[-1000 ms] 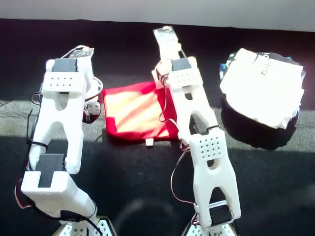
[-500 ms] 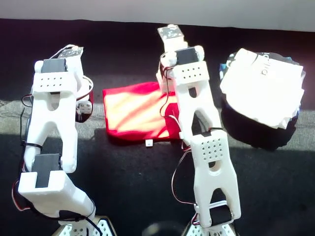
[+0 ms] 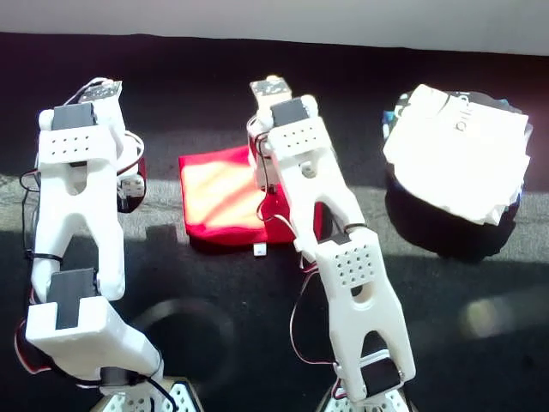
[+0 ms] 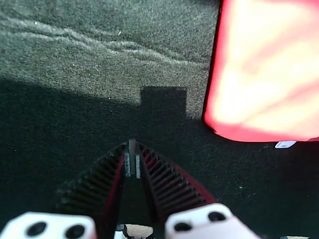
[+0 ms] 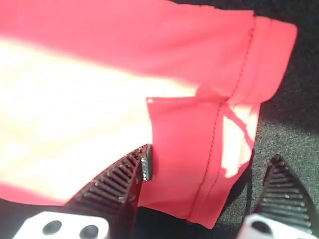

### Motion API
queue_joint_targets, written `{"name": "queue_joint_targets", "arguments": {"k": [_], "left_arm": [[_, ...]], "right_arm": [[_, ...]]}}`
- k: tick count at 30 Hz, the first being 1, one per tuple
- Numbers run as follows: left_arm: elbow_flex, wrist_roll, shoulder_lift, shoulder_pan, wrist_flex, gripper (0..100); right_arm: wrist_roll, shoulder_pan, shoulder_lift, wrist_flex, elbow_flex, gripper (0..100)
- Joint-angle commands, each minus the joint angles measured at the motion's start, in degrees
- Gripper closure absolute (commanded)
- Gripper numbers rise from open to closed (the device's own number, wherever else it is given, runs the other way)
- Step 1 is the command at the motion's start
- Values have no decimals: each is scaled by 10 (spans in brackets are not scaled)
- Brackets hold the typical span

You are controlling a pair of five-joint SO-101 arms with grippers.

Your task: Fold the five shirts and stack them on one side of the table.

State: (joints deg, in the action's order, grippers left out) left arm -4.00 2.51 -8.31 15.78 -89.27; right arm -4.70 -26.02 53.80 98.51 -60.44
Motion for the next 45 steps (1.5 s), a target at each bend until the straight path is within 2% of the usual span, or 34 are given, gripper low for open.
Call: {"name": "queue_joint_targets", "arguments": {"k": [1, 6, 8, 10, 11, 12, 15, 19, 23, 33, 36, 45], "left_arm": [[-15, -4, 19, 7, 6, 986], [-15, -4, 19, 7, 6, 986], [-15, -4, 19, 7, 6, 986], [-15, -4, 19, 7, 6, 986], [-15, -4, 19, 7, 6, 986], [-15, -4, 19, 7, 6, 986], [-15, -4, 19, 8, 6, 986], [-15, -4, 20, 25, 6, 986], [-15, -4, 20, 33, 12, 986], [-15, -4, 20, 32, 14, 986], [-15, -4, 20, 30, 14, 986], [-15, -3, 19, 23, 14, 986]], "right_arm": [[-5, 0, 15, -22, 2, 656], [-5, 12, 84, -46, -1, 687], [-2, 15, 94, -48, -1, 798], [-1, 19, 95, -50, -1, 964], [1, 21, 95, -51, -2, 998], [9, 23, 94, -50, -2, 975], [43, 39, 94, -41, -32, 991], [64, 76, 82, 24, -179, 992], [90, 97, 18, 27, -269, 992], [93, 138, -338, 24, -39, 992], [130, 170, -422, 23, -6, 992], [206, 306, -464, 18, 4, 992]]}}
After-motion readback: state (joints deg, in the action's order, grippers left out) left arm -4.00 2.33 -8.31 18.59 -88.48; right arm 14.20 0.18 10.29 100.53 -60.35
